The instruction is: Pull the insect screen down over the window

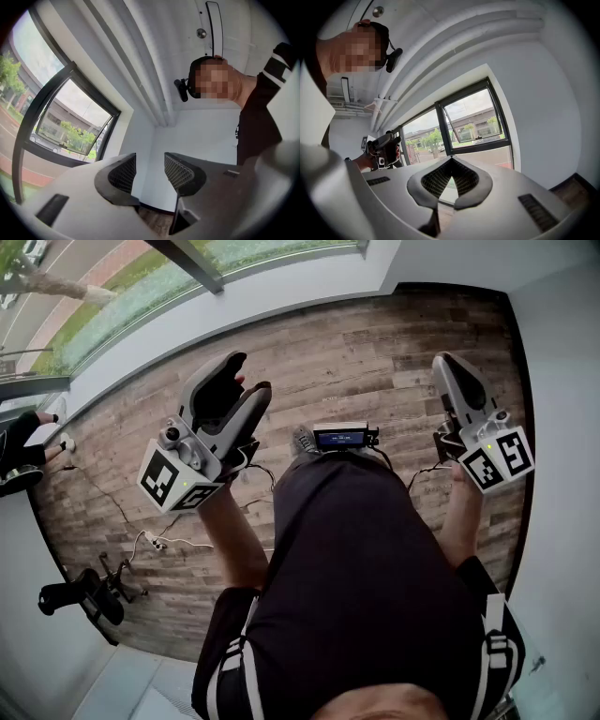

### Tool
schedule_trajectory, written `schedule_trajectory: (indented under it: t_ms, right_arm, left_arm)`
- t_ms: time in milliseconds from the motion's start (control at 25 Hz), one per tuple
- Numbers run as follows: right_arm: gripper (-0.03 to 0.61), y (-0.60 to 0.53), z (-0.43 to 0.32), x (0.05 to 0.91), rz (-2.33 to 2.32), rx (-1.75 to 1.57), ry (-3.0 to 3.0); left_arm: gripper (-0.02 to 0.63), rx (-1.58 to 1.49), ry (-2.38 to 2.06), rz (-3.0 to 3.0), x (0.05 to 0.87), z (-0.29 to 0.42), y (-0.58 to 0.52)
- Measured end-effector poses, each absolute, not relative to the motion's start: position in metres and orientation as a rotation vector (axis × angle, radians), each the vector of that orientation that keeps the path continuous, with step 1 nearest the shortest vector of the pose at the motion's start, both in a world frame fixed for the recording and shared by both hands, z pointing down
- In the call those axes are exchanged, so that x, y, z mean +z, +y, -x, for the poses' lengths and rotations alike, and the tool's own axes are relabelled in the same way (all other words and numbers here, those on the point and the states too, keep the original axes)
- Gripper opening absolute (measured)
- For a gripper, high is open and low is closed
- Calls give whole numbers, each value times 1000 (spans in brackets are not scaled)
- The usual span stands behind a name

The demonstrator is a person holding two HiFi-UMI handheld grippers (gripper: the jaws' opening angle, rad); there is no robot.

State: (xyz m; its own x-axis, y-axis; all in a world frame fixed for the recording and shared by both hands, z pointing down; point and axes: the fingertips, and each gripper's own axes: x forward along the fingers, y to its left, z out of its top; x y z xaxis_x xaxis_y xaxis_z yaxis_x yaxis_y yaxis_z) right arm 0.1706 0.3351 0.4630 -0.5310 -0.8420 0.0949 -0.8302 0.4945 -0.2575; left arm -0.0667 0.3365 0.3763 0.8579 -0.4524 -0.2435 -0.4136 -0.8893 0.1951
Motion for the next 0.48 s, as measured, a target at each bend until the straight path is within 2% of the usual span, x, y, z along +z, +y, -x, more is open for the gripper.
schedule_trajectory:
  t_ms: [480]
  right_arm:
    - [6, 334, -189, 466, 1497, -424, 2669]
  left_arm:
    - [201, -403, -679, -2908, 378, 49, 336]
